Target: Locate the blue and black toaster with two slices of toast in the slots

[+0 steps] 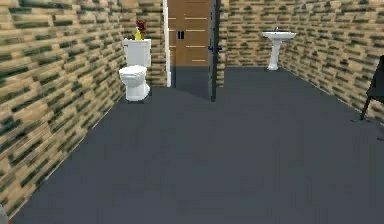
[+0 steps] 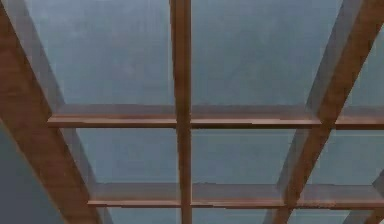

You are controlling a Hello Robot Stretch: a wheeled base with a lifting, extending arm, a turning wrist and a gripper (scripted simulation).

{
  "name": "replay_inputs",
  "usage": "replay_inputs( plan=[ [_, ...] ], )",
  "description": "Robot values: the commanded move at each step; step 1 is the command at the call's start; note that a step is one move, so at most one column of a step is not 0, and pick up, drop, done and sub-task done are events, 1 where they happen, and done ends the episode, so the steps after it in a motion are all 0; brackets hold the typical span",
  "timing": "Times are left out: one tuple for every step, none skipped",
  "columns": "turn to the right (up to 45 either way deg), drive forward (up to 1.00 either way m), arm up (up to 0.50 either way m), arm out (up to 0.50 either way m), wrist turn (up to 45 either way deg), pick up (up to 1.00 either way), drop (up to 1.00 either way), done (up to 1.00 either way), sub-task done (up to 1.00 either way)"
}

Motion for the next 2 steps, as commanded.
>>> replay_inputs(
  plan=[
    [0.0,1.00,0.00,0.00,0.0,0.00,0.00,0.00,0.00],
    [0.0,1.00,0.00,0.00,0.0,0.00,0.00,0.00,0.00]
  ],
)
